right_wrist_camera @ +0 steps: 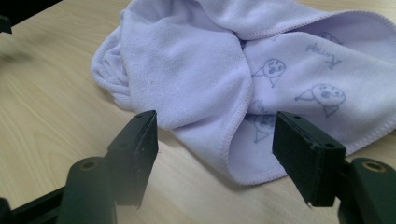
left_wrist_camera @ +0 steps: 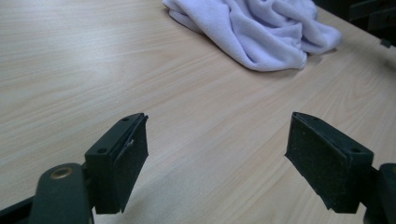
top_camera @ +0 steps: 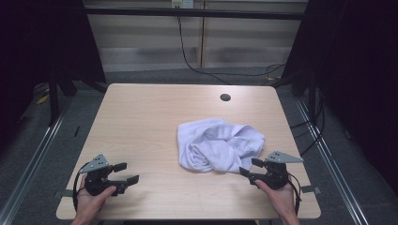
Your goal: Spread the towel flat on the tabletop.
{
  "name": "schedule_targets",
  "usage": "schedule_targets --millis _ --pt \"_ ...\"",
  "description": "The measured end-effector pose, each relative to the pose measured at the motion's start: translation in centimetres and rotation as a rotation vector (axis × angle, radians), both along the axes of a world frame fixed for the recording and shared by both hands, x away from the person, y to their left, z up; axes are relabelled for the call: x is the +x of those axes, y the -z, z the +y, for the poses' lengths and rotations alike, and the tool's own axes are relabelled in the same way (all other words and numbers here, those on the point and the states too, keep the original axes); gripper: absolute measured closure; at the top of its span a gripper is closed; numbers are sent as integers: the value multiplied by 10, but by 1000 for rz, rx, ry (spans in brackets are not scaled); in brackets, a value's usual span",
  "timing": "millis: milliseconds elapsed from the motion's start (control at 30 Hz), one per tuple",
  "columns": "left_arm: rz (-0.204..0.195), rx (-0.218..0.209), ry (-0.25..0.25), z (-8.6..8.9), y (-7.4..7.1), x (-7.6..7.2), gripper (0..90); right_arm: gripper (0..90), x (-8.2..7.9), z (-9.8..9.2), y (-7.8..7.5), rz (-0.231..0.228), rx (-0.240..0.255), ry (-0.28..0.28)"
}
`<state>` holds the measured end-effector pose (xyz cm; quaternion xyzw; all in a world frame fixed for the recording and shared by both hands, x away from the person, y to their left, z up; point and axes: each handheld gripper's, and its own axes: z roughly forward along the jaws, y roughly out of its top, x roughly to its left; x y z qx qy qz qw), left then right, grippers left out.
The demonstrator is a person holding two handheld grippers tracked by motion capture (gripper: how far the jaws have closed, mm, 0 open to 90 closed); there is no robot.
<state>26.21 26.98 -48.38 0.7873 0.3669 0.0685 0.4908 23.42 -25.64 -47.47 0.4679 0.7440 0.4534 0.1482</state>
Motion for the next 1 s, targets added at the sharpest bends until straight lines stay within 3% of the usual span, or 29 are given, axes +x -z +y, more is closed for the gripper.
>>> schedule_targets --millis 67,100,167,267,400,567,700,767,933,1000 --pt "9 -2 -3 -1 1 1 200 311 7 0 -1 1 10 -11" --pt "37 -30 6 0 2 4 200 311 17 -2 -1 9 16 -20" --pt "41 -27 -9 -1 3 4 199 311 22 -2 -2 12 23 -27" --pt "40 12 -13 -2 4 4 211 298 35 0 -3 30 44 -55" --pt "21 6 -2 -3 3 2 210 297 45 9 -9 12 20 -72" --pt "19 8 -8 -2 3 3 210 288 60 11 -11 14 34 -81" --pt "20 12 -6 -2 3 3 207 262 80 15 -6 51 23 -78" --pt "20 15 -3 -2 3 3 204 261 92 19 2 66 -36 -59" --pt "15 20 2 -3 2 2 201 262 98 30 17 98 -58 -85" --pt "20 11 7 -2 2 2 202 279 101 38 29 119 -123 -96"
